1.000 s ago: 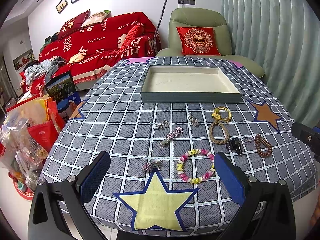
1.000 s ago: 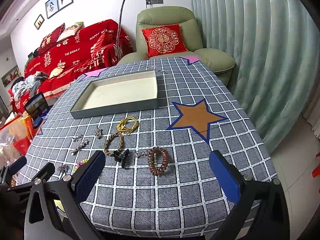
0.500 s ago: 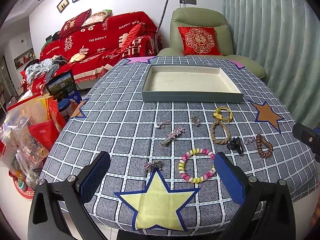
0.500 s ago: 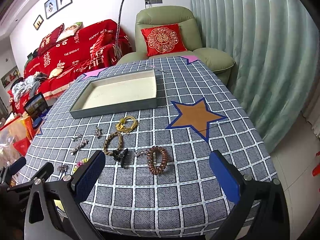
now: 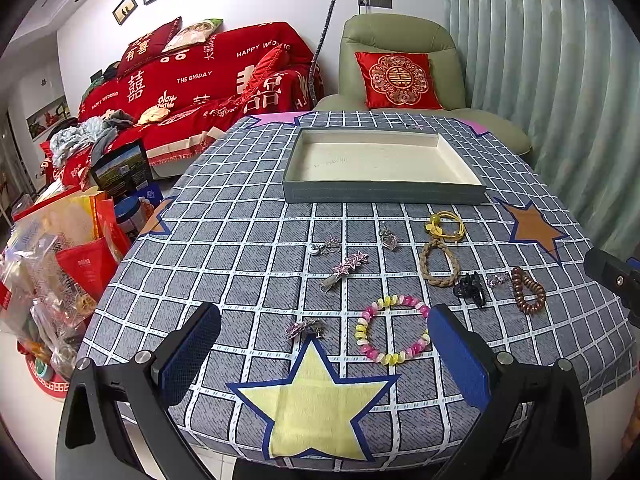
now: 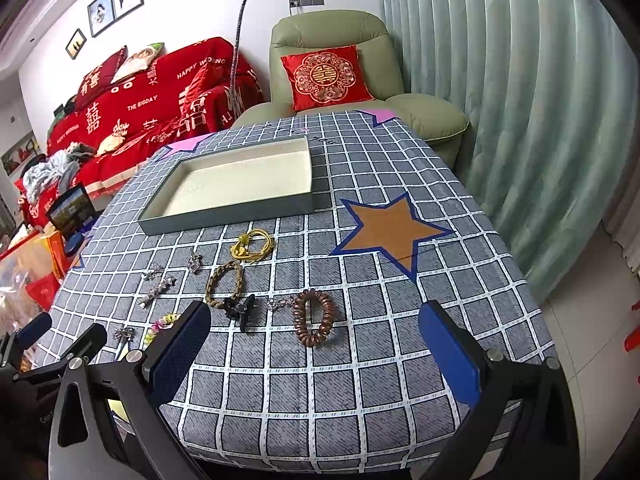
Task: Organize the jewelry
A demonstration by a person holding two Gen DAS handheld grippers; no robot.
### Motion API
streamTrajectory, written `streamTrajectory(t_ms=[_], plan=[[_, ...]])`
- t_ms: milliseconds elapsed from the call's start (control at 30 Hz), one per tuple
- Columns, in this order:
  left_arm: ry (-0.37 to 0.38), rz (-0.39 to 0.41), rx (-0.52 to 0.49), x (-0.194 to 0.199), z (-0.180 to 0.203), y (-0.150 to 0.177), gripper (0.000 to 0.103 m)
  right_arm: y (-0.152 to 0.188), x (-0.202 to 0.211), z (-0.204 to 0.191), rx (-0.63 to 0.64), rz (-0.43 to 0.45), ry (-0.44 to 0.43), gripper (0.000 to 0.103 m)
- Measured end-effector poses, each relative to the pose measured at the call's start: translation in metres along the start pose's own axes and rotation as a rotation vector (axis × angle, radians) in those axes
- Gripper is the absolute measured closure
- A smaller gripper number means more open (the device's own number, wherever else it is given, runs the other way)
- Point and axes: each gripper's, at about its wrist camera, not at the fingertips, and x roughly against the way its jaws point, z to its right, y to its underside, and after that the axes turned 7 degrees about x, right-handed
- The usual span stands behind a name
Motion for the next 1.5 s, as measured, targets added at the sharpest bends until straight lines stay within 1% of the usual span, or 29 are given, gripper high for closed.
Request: streamTrajectory(t_ms=[900,1067,1200,1300,1400,1500], plan=[[-0.001,-0.004,-0.002,-0.002,0.000,0.002,0.000,-0.001,0.000,0.000,-0.002,-0.002,-0.002,0.000],[-0.002,-0.009,-0.003,-0.004,-0.001,0.005,0.000,0.004,-0.002,0.000,-0.003,-0.007,0.000,0.000],[-0.004,-0.021,-0.005,-0.011,-0.005,0.008,0.000,0.008,-0.008,0.002,-0.004,-0.024,0.003,0.000],[-0.023,-0.035,-0.020,-0.019,-0.010,0.011,0.000,0.010,-0.014,0.004,-0.009,-0.047,-0.003,0.000],[-0.016,-0.074,-0.023,-0.031,-0.017,0.014,0.000,0.011,-0.021,0.009,-0.017,-0.076,-0.004,0.000],[0.012,-0.121,-0.009,-0.042,-0.021,0.016,0.000,0.014,-0.030,0.015,-0.031,-0.112,-0.001,0.000]])
